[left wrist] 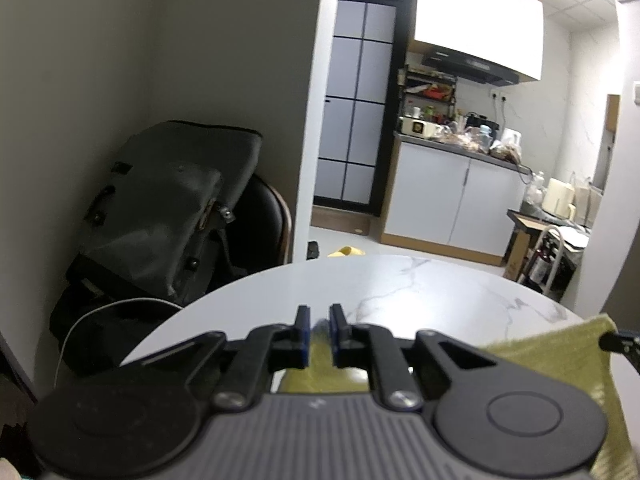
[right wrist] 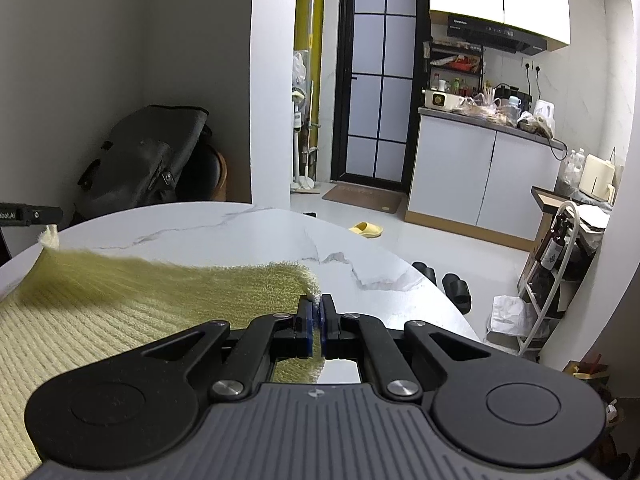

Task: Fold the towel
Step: 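Lower the towel onto the table and open both grippers, then pull both grippers back from the flat towel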

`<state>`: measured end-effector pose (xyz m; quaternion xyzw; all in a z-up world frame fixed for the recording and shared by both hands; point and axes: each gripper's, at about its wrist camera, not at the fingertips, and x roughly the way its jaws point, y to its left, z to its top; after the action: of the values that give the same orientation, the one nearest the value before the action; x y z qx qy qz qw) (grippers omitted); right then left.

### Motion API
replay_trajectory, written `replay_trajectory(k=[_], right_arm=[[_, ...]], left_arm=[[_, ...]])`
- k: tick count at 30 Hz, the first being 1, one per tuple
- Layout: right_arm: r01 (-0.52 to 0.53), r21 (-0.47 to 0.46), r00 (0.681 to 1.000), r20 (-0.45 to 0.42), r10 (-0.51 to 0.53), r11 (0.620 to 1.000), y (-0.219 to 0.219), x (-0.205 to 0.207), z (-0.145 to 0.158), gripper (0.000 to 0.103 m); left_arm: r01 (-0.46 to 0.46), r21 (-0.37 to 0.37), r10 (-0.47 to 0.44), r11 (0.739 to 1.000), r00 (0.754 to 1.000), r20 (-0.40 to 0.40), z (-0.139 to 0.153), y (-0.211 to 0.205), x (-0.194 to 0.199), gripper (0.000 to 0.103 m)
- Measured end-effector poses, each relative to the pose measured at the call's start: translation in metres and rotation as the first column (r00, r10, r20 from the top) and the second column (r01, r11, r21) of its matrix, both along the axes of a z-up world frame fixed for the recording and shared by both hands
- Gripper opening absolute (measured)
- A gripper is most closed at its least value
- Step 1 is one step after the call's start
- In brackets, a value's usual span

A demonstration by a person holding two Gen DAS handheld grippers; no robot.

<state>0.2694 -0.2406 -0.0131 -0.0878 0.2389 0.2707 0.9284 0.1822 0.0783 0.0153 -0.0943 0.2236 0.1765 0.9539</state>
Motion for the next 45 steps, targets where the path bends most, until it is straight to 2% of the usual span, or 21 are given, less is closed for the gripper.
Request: replay_trajectory(k=[2, 8, 10, 12, 15, 18, 22, 29, 34, 37, 41, 45], right_arm=[[0.002, -0.006, 1.0, -0.007, -0.002, 1.0, 0.001, 0.004, -0.003, 0.004], [0.03, -0.019, 0.999, -0.044, -0.03, 0.999, 0.0, 0.011, -0.006, 0.008], [0.042, -0.035, 0.997, -0.057, -0.044, 0.999, 0.0, 0.011, -0.008, 0.014], [0.058, -0.052, 0.997, -0.055, -0.061, 0.997, 0.001, 0.009, -0.009, 0.03], [0.084, -0.054, 0.995, -0.048, -0.087, 0.995, 0.0, 0.005, -0.007, 0.041], [0.092, -0.054, 0.994, -0.048, -0.094, 0.994, -0.001, -0.002, -0.004, 0.042], [0.078, -0.062, 0.995, -0.058, -0.082, 0.995, 0.002, -0.016, -0.001, 0.042], [0.085, -0.056, 0.993, -0.079, -0.089, 0.995, 0.0, -0.04, 0.004, 0.042], [0.09, -0.051, 0.99, -0.1, -0.095, 0.995, -0.003, -0.064, 0.011, 0.042], [0.079, -0.049, 0.991, -0.104, -0.084, 0.996, -0.002, -0.079, 0.015, 0.042], [0.072, -0.048, 0.992, -0.104, -0.077, 0.996, -0.002, -0.098, 0.02, 0.042], [0.081, -0.038, 0.991, -0.106, -0.084, 0.996, -0.006, -0.116, 0.026, 0.042]], left_arm=[[-0.006, 0.0, 0.006, 1.0, 1.0, -0.005, -0.001, 0.001, 0.001, 0.015], [-0.017, 0.002, 0.017, 1.0, 0.999, -0.028, -0.006, 0.005, -0.001, 0.017], [-0.01, 0.0, 0.01, 1.0, 0.999, -0.033, -0.007, 0.005, -0.002, 0.02], [0.008, 0.003, -0.008, 1.0, 0.999, -0.038, -0.007, 0.002, -0.004, 0.021], [0.032, -0.004, -0.032, 0.999, 0.999, -0.044, -0.009, 0.0, -0.009, 0.021], [0.042, -0.011, -0.043, 0.999, 0.998, -0.051, -0.011, -0.001, -0.014, 0.023], [0.06, -0.017, -0.061, 0.998, 0.997, -0.053, -0.012, -0.003, -0.024, 0.034], [0.114, -0.008, -0.115, 0.993, 0.991, -0.063, -0.009, -0.011, -0.045, 0.037], [0.153, -0.018, -0.153, 0.988, 0.987, -0.05, -0.003, -0.016, -0.063, 0.052], [0.201, 0.021, -0.2, 0.979, 0.979, -0.047, -0.002, -0.025, -0.077, 0.063], [0.235, 0.025, -0.233, 0.972, 0.971, -0.056, 0.0, -0.031, -0.09, 0.064], [0.249, 0.025, -0.249, 0.968, 0.968, -0.027, 0.009, -0.034, -0.103, 0.068]])
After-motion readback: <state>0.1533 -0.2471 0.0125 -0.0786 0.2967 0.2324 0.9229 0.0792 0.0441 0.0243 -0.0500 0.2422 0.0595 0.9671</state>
